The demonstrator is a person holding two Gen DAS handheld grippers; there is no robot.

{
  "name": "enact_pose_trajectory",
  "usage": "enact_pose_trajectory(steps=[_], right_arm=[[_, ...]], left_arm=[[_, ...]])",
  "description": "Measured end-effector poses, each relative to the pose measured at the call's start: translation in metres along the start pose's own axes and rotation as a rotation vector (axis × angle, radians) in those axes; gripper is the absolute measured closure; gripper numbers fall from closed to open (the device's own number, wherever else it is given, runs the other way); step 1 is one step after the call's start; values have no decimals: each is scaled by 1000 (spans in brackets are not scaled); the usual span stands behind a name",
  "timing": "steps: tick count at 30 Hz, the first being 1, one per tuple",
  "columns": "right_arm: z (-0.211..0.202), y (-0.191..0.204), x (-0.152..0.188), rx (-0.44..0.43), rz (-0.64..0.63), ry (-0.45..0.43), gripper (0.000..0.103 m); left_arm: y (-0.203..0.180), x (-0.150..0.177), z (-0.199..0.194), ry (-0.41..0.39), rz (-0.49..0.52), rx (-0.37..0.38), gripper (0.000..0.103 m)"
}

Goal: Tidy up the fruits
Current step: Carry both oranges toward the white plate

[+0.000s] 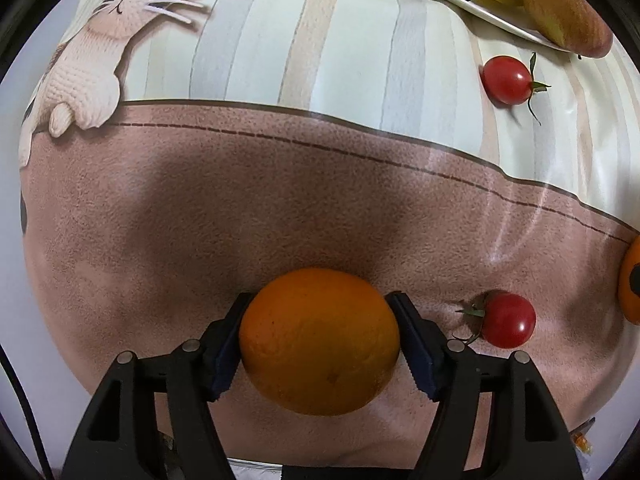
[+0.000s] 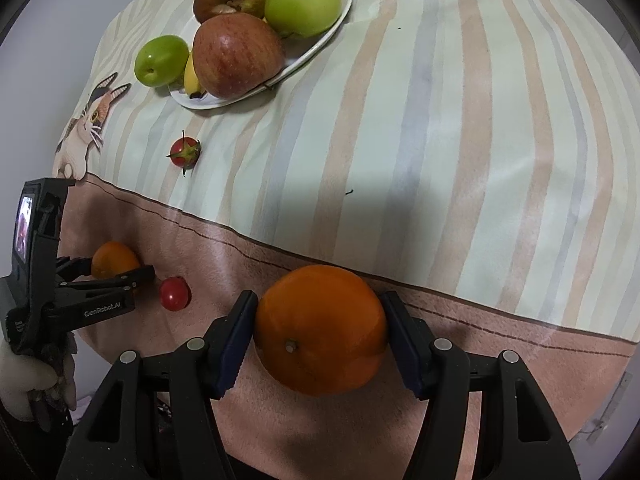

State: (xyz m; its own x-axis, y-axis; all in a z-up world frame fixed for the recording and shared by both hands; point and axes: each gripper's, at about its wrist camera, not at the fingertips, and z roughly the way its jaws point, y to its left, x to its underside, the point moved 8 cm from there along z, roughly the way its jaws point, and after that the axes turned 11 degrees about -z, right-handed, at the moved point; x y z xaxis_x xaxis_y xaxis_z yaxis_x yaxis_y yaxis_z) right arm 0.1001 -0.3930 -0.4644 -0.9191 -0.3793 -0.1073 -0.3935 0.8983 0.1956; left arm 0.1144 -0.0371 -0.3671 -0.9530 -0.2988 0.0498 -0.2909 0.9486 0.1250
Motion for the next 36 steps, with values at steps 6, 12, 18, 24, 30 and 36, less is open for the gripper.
enact_pose_trajectory(steps=[6,12,18,24,30,36], right_arm=[[14,6,-3,59,-50,23,36],[0,13,-3,75,-82,-29,38],[-24,23,-9,8,-47,-85,38],[-62,30,-39,-56,-14,-168,38],[-108,27,-112,-104,41,-291,38],[-130,7,-199,-49,15,-381,38]], left_arm=[[-15,13,9,-30,-11,-19,40],[-22,24,-11,-58,-17,6,40],[-36,21,-49,-94,-14,79,40],[-66,-9,-111,-158,4,214,40],[-77,-88,-167,-191,14,351,40],[-74,-181,-171,-191,12,388,40]])
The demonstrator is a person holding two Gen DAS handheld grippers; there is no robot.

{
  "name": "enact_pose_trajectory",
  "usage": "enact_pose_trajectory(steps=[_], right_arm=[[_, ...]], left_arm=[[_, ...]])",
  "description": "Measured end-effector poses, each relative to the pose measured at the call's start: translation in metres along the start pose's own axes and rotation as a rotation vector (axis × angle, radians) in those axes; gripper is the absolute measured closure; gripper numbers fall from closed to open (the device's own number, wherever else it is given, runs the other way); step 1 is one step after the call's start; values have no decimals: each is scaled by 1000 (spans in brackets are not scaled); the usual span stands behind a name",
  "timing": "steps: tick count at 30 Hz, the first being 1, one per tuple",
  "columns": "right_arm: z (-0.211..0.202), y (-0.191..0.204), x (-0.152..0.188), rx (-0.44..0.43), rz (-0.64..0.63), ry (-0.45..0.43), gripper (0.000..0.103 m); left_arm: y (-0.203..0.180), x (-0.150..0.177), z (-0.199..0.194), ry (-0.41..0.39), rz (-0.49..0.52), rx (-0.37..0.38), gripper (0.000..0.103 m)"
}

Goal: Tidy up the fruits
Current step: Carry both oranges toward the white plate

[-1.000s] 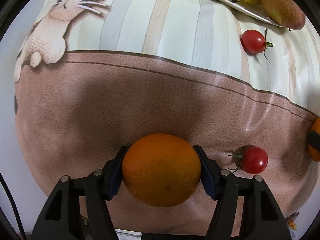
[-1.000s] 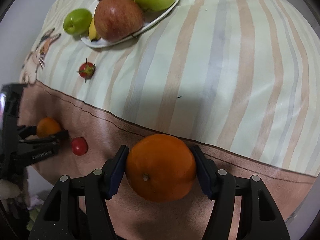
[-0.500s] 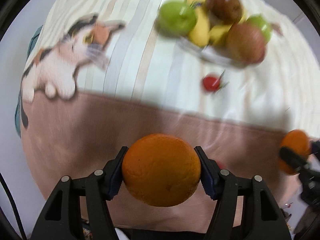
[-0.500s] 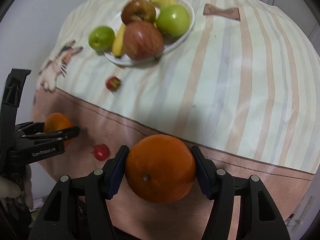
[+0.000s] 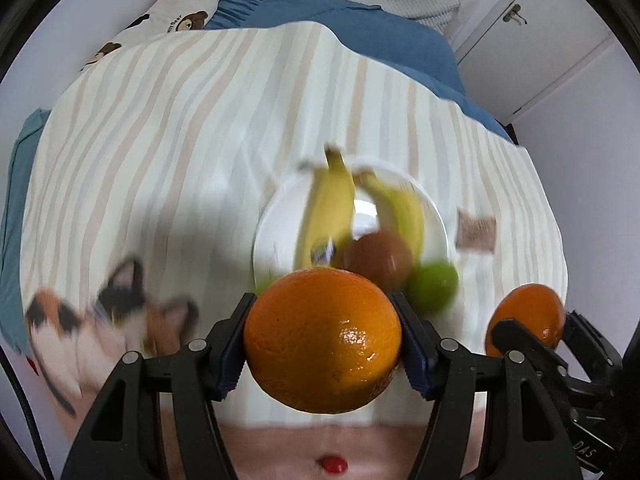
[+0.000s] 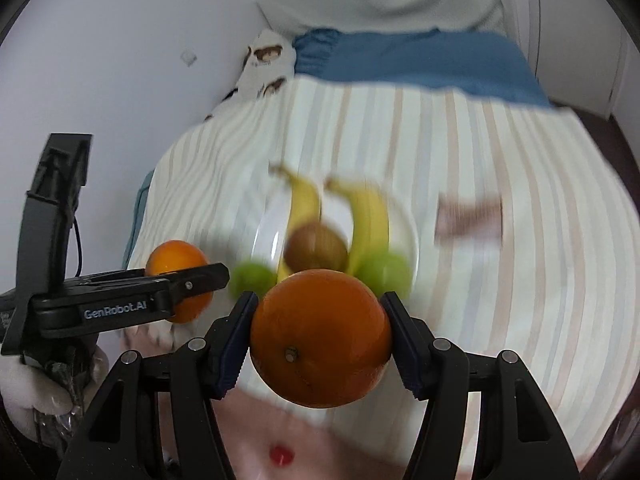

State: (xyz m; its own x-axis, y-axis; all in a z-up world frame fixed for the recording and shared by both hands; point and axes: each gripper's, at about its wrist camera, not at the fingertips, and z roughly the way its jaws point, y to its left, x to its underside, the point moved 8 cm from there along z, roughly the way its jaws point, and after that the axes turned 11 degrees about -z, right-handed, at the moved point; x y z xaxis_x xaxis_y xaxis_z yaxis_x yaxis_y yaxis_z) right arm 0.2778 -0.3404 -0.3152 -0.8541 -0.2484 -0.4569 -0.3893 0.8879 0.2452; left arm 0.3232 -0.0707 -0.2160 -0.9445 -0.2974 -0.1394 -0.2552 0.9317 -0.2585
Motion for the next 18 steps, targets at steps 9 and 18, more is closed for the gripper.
enact_pose_trajectory(steps=[9,18], right_arm=[[70,-16,-67,32,-71,56,38],[125,-7,-64,0,-143,133,38]], left_arm=[[14,-64,52,101,25,4,40],[24,-72,77,205,-18,74,40]])
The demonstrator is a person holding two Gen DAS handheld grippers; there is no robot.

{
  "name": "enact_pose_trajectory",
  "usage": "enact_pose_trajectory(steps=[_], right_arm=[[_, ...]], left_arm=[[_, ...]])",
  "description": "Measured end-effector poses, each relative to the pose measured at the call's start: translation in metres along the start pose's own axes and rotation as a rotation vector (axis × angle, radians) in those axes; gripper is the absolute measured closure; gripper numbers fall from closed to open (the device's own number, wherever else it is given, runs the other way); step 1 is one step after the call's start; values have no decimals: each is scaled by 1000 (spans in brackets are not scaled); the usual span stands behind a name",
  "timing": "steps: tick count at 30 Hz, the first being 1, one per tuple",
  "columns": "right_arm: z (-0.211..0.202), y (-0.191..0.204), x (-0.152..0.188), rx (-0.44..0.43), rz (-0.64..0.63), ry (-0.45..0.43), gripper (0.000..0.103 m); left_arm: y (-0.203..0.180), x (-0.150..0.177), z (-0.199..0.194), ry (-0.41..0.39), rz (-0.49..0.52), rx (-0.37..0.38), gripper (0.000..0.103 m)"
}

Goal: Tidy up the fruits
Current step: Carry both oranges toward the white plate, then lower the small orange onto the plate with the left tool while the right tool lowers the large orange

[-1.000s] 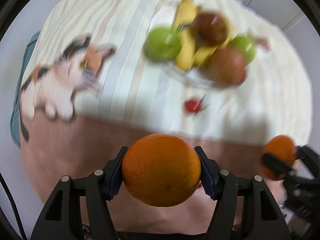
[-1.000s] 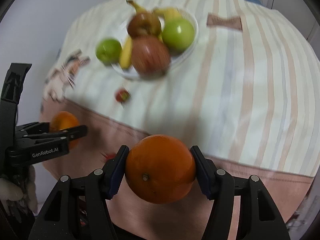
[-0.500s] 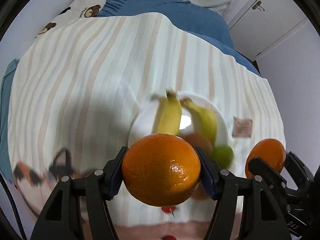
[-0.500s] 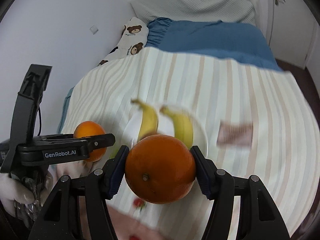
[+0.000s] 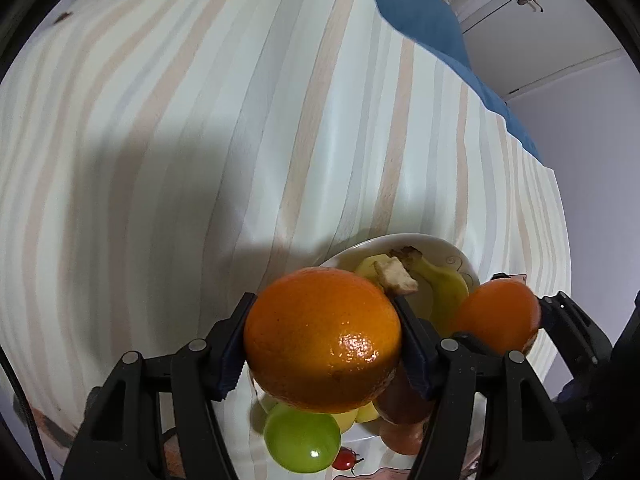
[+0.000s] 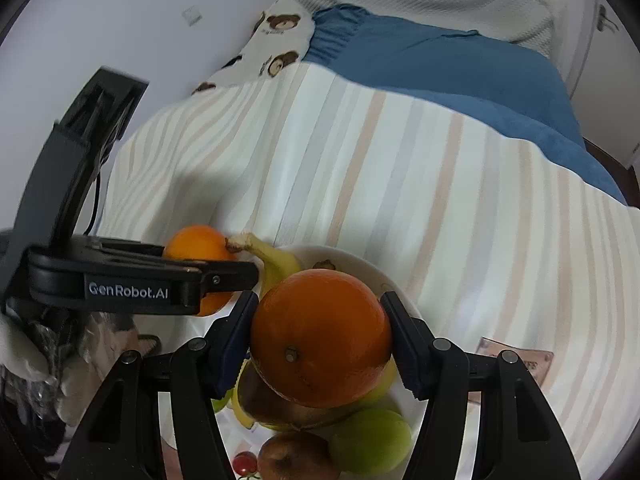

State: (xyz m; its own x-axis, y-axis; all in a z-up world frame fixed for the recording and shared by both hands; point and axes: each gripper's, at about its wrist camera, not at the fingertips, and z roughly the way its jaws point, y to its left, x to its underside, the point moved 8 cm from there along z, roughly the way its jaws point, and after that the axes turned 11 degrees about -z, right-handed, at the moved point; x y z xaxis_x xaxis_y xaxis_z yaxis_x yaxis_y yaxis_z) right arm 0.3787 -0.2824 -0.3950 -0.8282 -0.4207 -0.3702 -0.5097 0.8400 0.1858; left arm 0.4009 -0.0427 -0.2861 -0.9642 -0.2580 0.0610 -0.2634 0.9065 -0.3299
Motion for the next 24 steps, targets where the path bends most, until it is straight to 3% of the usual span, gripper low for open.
enact_pose_trajectory(steps=[10,24], right_arm=[[23,-2,-4,-33,-4,27,38],[27,-7,3,-53,20,56,35]], left_arm=[[7,1,13,58,-40,45,40],[11,-1,24,73,-58,53,37]])
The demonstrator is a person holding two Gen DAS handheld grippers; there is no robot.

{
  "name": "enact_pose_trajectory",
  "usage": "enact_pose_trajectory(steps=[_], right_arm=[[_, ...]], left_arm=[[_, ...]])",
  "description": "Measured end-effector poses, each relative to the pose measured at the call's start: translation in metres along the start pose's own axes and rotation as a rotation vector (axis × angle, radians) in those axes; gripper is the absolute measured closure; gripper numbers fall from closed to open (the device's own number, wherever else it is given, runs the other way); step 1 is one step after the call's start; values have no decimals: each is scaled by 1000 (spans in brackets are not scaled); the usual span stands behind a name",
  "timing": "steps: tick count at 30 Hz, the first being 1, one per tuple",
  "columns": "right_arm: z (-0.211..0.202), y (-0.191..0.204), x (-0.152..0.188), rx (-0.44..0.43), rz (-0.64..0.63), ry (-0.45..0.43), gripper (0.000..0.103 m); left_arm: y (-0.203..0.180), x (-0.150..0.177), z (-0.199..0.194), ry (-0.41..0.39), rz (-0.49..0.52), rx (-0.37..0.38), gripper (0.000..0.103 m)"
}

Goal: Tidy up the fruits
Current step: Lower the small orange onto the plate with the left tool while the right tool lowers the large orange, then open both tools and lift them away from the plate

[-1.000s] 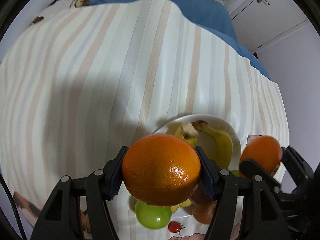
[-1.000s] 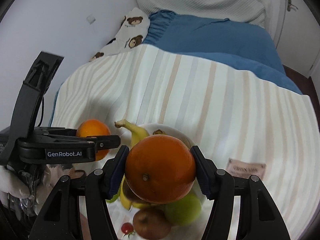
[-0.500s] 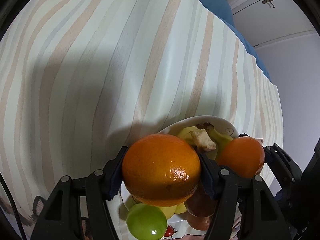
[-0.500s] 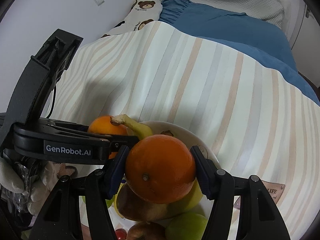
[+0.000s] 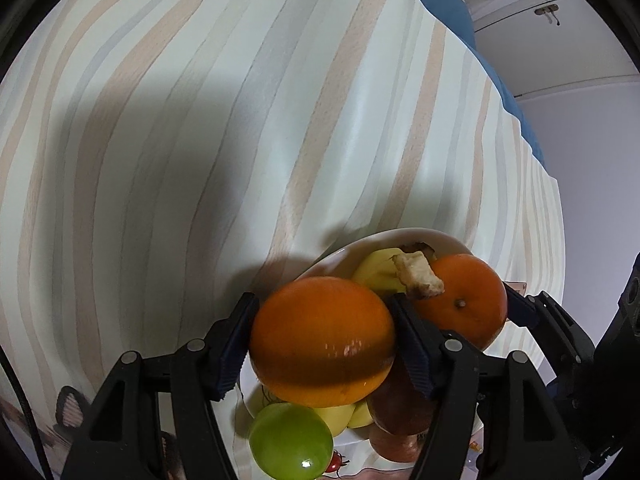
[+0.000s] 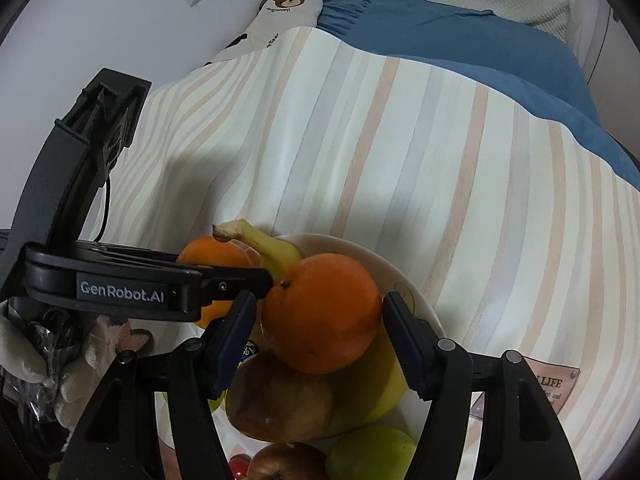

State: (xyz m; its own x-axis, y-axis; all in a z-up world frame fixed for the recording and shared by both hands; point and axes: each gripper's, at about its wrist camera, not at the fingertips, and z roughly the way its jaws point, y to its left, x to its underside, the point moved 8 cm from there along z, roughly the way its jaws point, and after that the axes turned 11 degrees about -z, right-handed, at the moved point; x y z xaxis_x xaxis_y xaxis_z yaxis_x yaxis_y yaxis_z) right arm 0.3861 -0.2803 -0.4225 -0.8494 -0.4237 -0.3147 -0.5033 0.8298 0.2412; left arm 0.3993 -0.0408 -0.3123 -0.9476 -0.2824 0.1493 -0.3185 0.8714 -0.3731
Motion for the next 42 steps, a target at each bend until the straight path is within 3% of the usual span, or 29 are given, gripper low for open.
enact_pose_trajectory(steps=[19,24,27,31,38,42], right_arm=[[-6,-7,7,32,23,20,27],[-15,-7,9,38,29,14,21],[-22,-9,11,41,46,16,10],[-36,-16,16,79,95,14,4],[-64,-23,47,159,176,4,2],[-78,-16,68,195,210,-7,2]], left_arm=[[8,7,1,-4,-14,-44,37],[1,11,-3,-24,8,-54,22],[-2,11,-10,-43,26,-82,13],[-8,12,-26,-112,59,-111,13],[-7,24,-65,-325,144,-240,13],[-6,44,-83,-397,179,-280,13]])
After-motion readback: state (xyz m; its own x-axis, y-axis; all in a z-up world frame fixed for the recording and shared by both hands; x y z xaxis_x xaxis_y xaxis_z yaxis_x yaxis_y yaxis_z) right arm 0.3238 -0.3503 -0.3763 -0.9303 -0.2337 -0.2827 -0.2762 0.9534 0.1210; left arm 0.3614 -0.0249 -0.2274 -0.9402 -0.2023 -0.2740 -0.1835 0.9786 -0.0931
